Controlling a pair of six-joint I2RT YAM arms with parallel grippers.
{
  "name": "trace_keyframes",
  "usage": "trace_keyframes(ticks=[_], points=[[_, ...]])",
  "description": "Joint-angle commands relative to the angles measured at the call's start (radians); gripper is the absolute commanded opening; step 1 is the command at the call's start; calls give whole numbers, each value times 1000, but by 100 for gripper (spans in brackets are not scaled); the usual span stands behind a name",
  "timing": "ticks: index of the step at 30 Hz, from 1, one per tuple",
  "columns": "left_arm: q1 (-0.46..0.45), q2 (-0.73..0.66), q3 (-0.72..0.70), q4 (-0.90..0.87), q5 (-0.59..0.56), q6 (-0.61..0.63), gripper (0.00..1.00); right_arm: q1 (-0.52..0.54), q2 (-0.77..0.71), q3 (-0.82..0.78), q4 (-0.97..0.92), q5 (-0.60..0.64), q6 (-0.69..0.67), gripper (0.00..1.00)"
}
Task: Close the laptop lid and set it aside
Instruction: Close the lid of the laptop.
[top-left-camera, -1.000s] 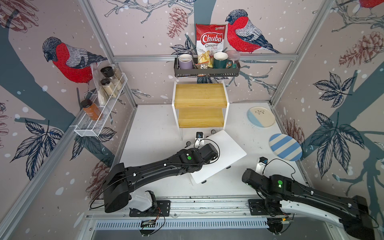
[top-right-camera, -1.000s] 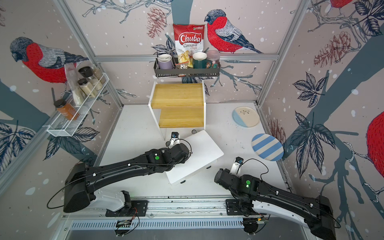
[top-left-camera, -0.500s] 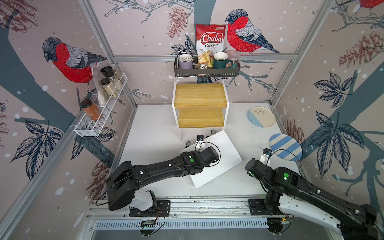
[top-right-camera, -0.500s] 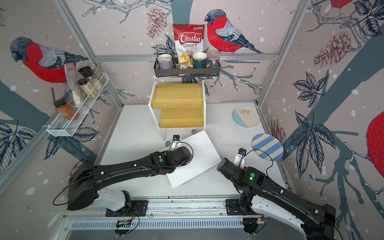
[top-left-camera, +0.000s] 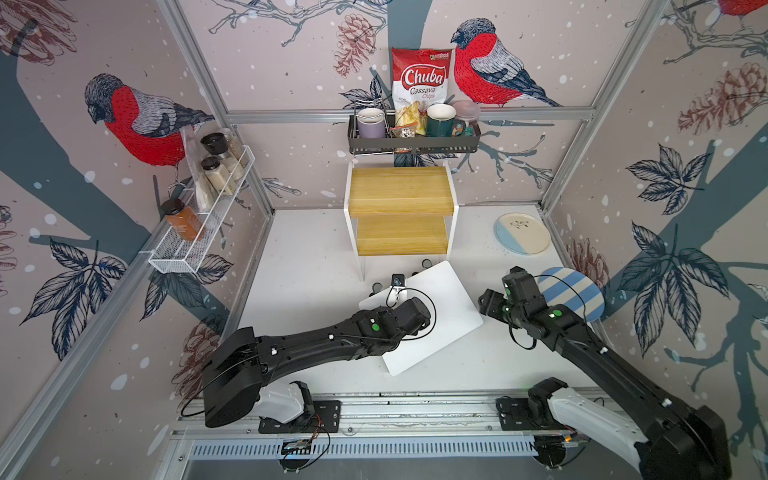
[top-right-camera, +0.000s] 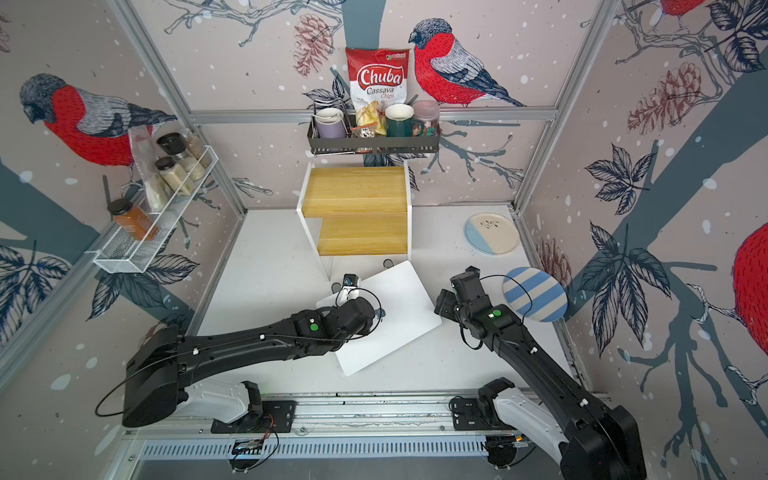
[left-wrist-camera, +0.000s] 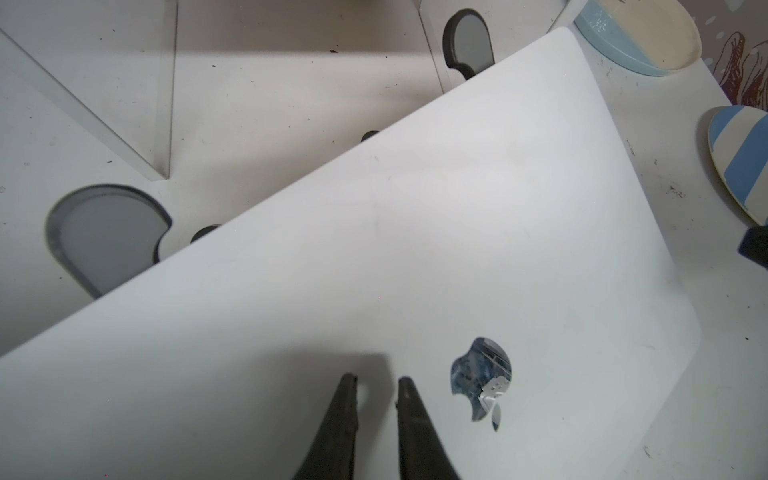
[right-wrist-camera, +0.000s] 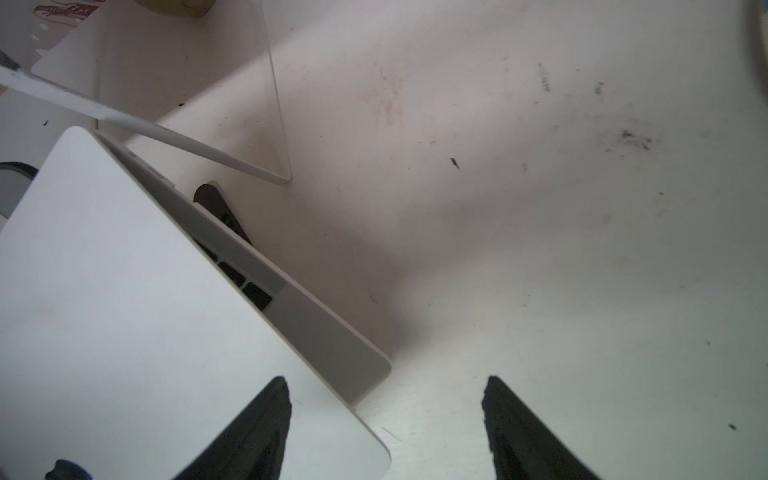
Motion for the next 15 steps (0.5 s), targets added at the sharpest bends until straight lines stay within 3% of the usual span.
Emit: trace_keyframes(ticks=[1,6,10,15], points=[[6,26,7,-39,24,19,21,-13,63,36,78,-87,-120,74],[21,51,-1,-62,26,-4,22,-14,129,32,162,-122,-174,74],[28,-5,-26,-45,28,-11,22,-15,188,40,209,-128,-195,75],[29,-123,-56,-17,65,25,34,-15,236,40,285,-168,-200,75]])
